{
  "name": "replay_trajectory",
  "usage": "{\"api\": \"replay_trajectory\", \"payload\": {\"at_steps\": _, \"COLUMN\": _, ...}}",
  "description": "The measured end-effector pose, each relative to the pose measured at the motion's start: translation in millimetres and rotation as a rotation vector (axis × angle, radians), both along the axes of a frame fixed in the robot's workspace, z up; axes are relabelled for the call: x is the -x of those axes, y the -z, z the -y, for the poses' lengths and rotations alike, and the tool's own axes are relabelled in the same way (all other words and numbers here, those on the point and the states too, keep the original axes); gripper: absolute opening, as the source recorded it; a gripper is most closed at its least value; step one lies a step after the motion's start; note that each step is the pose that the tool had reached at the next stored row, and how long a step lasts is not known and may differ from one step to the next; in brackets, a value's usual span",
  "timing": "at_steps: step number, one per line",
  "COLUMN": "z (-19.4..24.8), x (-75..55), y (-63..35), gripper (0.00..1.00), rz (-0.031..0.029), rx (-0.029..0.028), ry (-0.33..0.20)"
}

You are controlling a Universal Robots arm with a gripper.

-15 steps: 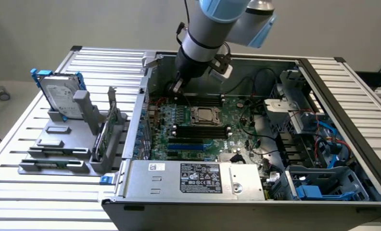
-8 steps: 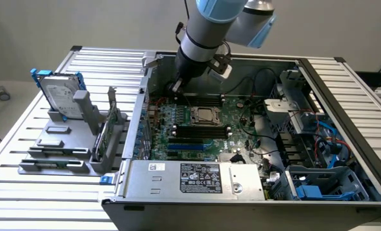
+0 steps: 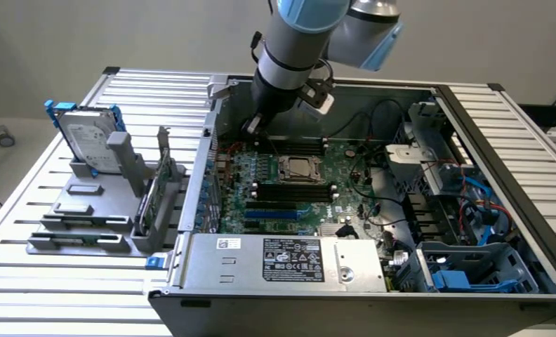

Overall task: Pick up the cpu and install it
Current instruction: 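Install the first cpu locking lever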

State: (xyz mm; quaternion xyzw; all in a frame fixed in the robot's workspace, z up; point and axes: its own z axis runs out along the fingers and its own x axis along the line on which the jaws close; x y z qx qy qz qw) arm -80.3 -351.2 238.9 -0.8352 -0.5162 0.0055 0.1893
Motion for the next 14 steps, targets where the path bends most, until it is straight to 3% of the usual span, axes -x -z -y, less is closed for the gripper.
{"api": "replay_trajectory", "payload": {"at_steps": 8, "z": -2.7, "x": 0.1, "y": -0.2, "gripper": 0.11, "rz": 0.0497, "rx": -0.0001, "ry": 0.047}}
{"api": "replay_trajectory", "payload": {"at_steps": 11, "z": -3.6, "x": 0.0, "y": -0.2, "gripper": 0.11, "rz": 0.0744, "rx": -0.0002, "ry": 0.066}}
{"api": "replay_trajectory", "payload": {"at_steps": 14, "z": -4.4, "x": 0.1, "y": -0.2, "gripper": 0.11, "rz": 0.1046, "rx": -0.0006, "ry": 0.082}}
